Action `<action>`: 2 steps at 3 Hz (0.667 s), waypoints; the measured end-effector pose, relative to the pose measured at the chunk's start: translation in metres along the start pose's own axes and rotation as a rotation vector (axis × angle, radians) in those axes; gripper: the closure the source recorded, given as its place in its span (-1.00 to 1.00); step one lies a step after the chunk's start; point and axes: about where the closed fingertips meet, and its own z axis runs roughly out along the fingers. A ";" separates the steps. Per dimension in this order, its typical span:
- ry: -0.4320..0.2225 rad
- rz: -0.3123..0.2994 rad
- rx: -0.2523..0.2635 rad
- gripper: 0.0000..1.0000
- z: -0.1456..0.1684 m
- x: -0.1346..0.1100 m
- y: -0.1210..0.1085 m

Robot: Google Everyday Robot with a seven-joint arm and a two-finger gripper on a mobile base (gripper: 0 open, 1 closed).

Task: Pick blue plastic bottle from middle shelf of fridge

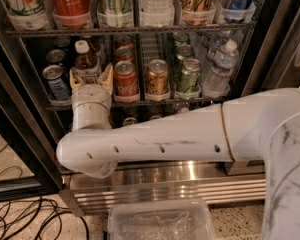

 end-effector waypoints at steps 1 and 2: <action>0.000 0.000 0.001 0.06 0.000 0.000 0.000; 0.000 0.000 0.001 0.53 0.000 0.000 0.000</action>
Offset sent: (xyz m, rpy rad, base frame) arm 0.0002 -0.0002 0.0002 0.0004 -0.0001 -0.0005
